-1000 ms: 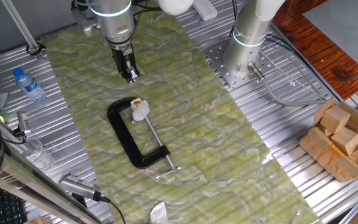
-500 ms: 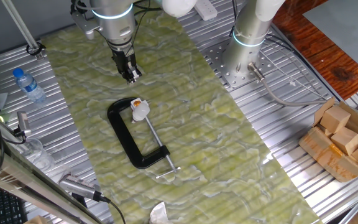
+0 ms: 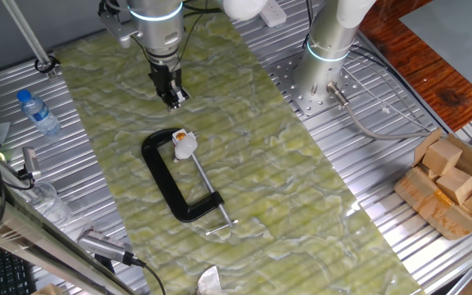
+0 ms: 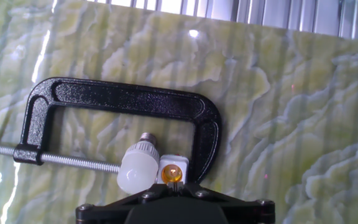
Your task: Install the light bulb by rotating it
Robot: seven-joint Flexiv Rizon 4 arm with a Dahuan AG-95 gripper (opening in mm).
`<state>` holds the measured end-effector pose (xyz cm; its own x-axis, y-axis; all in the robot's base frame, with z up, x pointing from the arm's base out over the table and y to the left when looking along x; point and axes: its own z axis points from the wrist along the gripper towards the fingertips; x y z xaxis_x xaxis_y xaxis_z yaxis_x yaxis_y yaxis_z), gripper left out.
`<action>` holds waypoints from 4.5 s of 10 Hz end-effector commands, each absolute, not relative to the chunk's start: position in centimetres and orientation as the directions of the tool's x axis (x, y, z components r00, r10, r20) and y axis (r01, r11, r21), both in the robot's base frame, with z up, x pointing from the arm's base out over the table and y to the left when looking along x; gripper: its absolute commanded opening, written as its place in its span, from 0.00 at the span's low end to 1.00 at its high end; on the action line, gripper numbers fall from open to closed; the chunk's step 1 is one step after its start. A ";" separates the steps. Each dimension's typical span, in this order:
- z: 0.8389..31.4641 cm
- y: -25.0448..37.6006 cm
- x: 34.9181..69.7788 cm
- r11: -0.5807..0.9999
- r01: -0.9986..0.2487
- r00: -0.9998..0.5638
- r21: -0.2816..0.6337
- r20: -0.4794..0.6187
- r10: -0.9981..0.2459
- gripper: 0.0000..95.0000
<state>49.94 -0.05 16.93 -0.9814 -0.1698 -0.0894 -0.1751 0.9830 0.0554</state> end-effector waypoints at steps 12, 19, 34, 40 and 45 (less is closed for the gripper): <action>15.2 1.7 48.2 0.990 -0.109 -0.975 0.090 -0.204 -0.089 0.20; 13.4 3.3 47.8 0.994 -0.059 -0.970 0.091 -0.239 -0.036 0.20; 9.4 5.1 49.2 0.994 0.019 -0.960 0.106 -0.277 0.047 0.40; 8.6 5.1 49.3 0.995 0.007 -0.956 0.099 -0.292 0.036 0.60; 7.9 5.3 49.6 0.995 0.007 -0.955 0.095 -0.296 0.035 0.60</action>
<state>49.65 5.26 7.73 -0.9532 0.0357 -0.3003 0.0084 0.9957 0.0920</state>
